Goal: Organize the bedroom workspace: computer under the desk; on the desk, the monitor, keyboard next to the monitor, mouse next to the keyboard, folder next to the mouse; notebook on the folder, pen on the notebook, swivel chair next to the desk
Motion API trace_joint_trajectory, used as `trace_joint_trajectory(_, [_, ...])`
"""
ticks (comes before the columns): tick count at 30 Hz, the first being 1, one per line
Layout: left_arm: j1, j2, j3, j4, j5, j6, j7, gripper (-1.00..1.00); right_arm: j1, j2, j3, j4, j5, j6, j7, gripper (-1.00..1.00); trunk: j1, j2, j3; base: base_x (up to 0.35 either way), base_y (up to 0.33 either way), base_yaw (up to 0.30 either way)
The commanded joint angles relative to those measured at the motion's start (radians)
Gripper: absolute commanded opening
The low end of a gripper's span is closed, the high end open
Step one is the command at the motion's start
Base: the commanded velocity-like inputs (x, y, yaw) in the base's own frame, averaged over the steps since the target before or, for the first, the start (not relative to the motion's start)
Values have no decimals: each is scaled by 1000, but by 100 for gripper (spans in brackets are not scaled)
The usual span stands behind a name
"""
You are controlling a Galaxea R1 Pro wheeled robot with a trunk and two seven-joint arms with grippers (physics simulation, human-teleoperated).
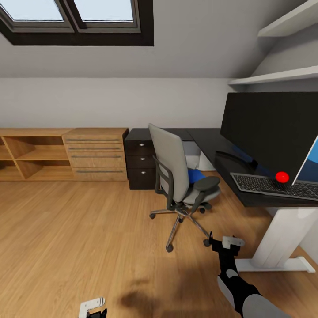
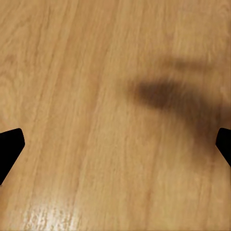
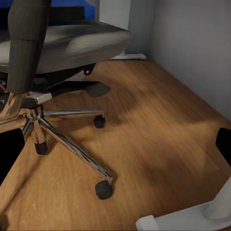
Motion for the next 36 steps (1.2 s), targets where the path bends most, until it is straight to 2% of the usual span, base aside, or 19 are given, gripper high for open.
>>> trace_joint_trajectory(1, [0, 0, 1, 0, 7, 1, 1, 100, -1, 0, 0, 1, 3, -4, -3, 100, 4, -8, -4, 0, 0, 0])
trace_joint_trajectory(9, [-1, 1, -3, -12, 8, 8, 0, 100, -1, -1, 2, 2, 3, -7, -2, 100, 34, -64, -29, 0, 0, 0])
trace_joint_trajectory(13, [-2, 2, -5, -97, 7, 35, -3, 100, -1, -1, 2, 2, 3, -7, -2, 100, 50, -92, -42, 0, 0, 0])
trace_joint_trajectory(14, [-2, 2, -6, -152, 7, 85, -3, 100, -1, -1, 2, 2, 3, -7, -2, 100, 54, -99, -45, 0, 0, 0])
trace_joint_trajectory(17, [-2, 1, -5, -244, 7, 202, -4, 100, -1, -1, 2, 2, 3, -7, -2, 100, 65, -120, -54, 0, 0, 0])
trace_joint_trajectory(18, [-2, -1, -3, -384, 8, 386, -4, 100, -1, -1, 1, 2, 2, -6, -2, 100, 69, -127, -57, 0, 0, 0])
trace_joint_trajectory(19, [-2, -1, -1, -407, 8, 410, -4, 100, -1, -1, 0, 2, 1, -5, -3, 100, 73, -134, -61, 0, 0, 0])
trace_joint_trajectory(23, [-2, -4, 2, -428, 13, 435, -4, 100, -1, -1, 0, 2, 0, -5, -3, 100, 88, -162, -73, 0, 0, 0])
trace_joint_trajectory(27, [-2, -29, 6, -390, 54, 412, -3, 100, -1, -1, 0, 1, 0, -6, -3, 100, 103, -190, -86, 0, 0, 0])
trace_joint_trajectory(28, [-2, -36, 7, -364, 70, 369, -3, 100, -1, -1, 0, -1, 1, -6, -3, 100, 107, -197, -89, 0, 0, 0])
trace_joint_trajectory(32, [-2, -43, 8, -325, 85, 242, -4, 100, -1, 0, 0, -4, 1, -5, -5, 100, 123, -225, -101, 0, 0, 0])
trace_joint_trajectory(35, [-1, -45, 8, -306, 83, 153, -4, 100, -1, 0, -1, -6, 1, -2, -7, 100, 134, -246, -111, 0, 0, 0])
trace_joint_trajectory(36, [-1, -46, 7, -299, 71, 113, -5, 100, -1, 1, 0, -7, 1, 6, -7, 100, 138, -253, -114, 0, 0, 0])
